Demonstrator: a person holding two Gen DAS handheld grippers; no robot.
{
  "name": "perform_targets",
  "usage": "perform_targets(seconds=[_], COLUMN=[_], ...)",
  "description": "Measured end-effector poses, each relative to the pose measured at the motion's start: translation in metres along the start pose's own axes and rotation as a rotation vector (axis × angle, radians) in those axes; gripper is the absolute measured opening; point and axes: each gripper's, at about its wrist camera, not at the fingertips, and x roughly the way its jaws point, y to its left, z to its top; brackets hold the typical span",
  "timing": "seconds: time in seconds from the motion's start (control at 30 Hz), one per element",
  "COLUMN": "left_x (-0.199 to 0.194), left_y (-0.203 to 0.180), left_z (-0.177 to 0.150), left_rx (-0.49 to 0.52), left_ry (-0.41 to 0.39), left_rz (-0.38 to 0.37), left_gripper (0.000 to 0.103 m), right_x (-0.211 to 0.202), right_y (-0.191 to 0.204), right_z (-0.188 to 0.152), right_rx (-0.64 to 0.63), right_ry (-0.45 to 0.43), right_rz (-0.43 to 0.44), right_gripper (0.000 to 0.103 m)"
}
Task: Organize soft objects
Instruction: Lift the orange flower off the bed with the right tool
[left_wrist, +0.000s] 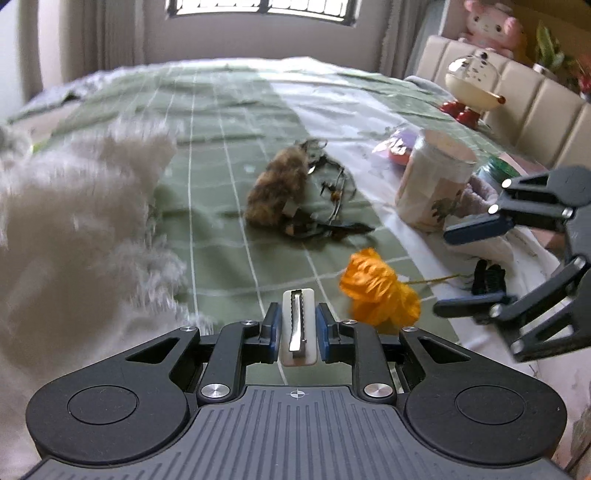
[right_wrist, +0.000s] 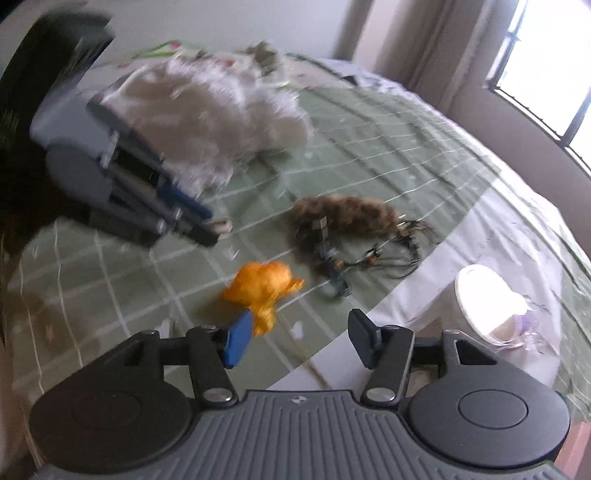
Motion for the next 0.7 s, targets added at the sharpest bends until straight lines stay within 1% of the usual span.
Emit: perform_targets(seconds=[0.1,0.2,0.33,0.43,0.47,0.5,0.53,0.57,0.6,0.67,0.7], left_x=[0.01,0.01,0.011,0.011,0.01,0.009,0.008,0.007,0.006,0.005,0.005], left_y=[0.008,0.012,0.021,0.02,0.019,0.018,0.016,0.015,0.014,0.013,0.012], left_z=[-0.01,-0.017,-0.02,-0.023,-0.022,-0.023,-0.024,-0.024,-0.024,-0.023,-0.022], left_rx=[-0.065,-0.084,-0.139,-0.13,-0.125,-0.117,-0.111,-0.103,-0.097,-0.096,-0.095], left_ry=[0.037,0.015,-0.007,-0.02,-0.023,-0.029,-0.034,-0.042,-0.05,-0.051,-0.047], left_rz=[-0.009,-0.025,-0.041,-0.033,-0.03,-0.027,-0.024,-0.021,-0.018,-0.021,-0.006], left_gripper=[0.023,0.023,0.023,0.023,0.023,0.023,0.023,0.023,0.023,0.023,0.023], right_x=[0.023,0.042,0.056,0.069,0.073,0.075,0.076,0.075,0.073,0.062,0.057], right_y=[0.005,0.002,-0.009,-0.014,-0.015,-0.015,-0.016,-0.017,-0.019,-0.021,-0.022], right_z=[-0.004,-0.006,0.002,0.012,0.015,0.017,0.02,0.023,0.025,0.03,0.032], right_rx=[-0.053,-0.054,0.075,0.181,0.197,0.208,0.227,0.248,0.273,0.296,0.299], right_ry=[0.03,0.062,0.045,0.039,0.038,0.037,0.039,0.042,0.04,0.01,-0.002], right_rz=[0.016,0.051,0.117,0.164,0.167,0.166,0.166,0.17,0.179,0.176,0.177], right_gripper=[0.057,0.057,0.057,0.055,0.044,0.029,0.021,0.007,0.004,0.004,0.003])
